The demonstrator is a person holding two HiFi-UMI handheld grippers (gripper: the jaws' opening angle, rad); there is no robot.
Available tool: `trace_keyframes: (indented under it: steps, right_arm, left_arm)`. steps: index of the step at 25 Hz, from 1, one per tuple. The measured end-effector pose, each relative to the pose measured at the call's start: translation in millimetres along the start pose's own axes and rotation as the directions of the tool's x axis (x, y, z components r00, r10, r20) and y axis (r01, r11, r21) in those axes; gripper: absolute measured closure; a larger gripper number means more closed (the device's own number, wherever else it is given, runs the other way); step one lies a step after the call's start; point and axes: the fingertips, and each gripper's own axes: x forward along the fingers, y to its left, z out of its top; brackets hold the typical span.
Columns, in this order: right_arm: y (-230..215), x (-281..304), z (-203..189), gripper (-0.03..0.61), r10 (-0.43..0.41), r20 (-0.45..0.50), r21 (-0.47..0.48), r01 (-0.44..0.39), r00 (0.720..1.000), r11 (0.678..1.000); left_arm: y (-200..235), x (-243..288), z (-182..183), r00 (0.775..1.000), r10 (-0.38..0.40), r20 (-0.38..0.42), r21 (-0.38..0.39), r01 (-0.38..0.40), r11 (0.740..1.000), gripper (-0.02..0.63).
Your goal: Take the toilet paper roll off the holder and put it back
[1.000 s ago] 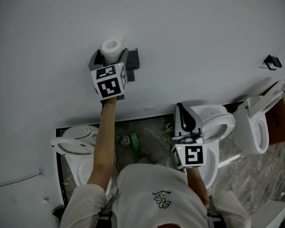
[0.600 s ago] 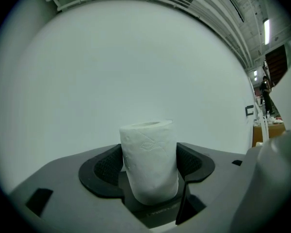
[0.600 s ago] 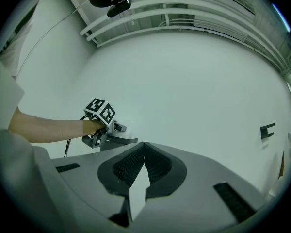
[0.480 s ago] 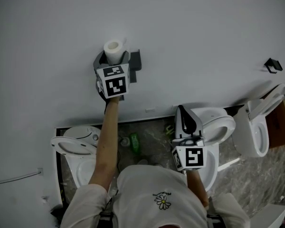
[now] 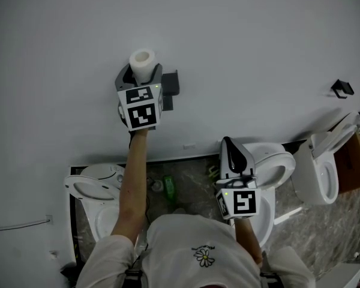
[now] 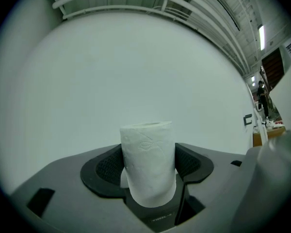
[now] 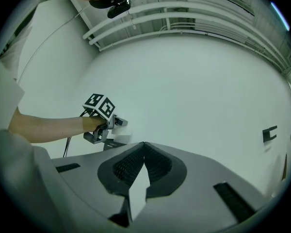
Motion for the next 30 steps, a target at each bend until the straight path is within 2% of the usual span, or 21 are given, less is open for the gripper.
trace_keyframes:
  steps: [7, 12, 16, 21, 25, 30]
  right_arm:
    - [3.0, 2.6, 25.5, 0.568, 0.016, 0.075, -0.014, -0.015, 0.997, 1.000]
    - [8.4, 4.1, 41.8, 0.568, 0.035, 0.119, -0.010, -0.034, 0.992, 0.999]
    - [14.9, 6.7, 47.7, 0.569, 0.054, 0.140, -0.010, -0.054, 0.989, 0.999]
    - [24.6, 5.0, 50.5, 0.568, 0.087, 0.146, -0.014, -0.086, 0.985, 0.996]
    - [30.9, 3.0, 50.9, 0.568, 0.101, 0.148, -0.011, -0.101, 0.984, 0.995]
    - [38.0, -0.5, 44.6, 0.569, 0.115, 0.134, 0.008, -0.117, 0.984, 0.993]
  left_arm:
    - [-1.2, -51.1, 71.3, 0.983, -0.022, 0.181, 0.023, 0.018, 1.000, 0.291]
    - [-4.1, -101.2, 97.9, 0.964, -0.044, 0.262, 0.036, 0.035, 0.999, 0.291]
    - [-7.8, -143.9, 95.2, 0.955, -0.052, 0.292, 0.001, 0.054, 0.999, 0.291]
    - [-12.7, -187.2, 79.9, 0.935, -0.066, 0.348, -0.091, 0.104, 0.990, 0.291]
    - [-18.9, -207.9, 57.0, 0.938, -0.060, 0.341, -0.090, 0.096, 0.991, 0.291]
    - [-35.6, -228.7, 34.4, 0.930, -0.069, 0.360, -0.078, 0.103, 0.992, 0.291]
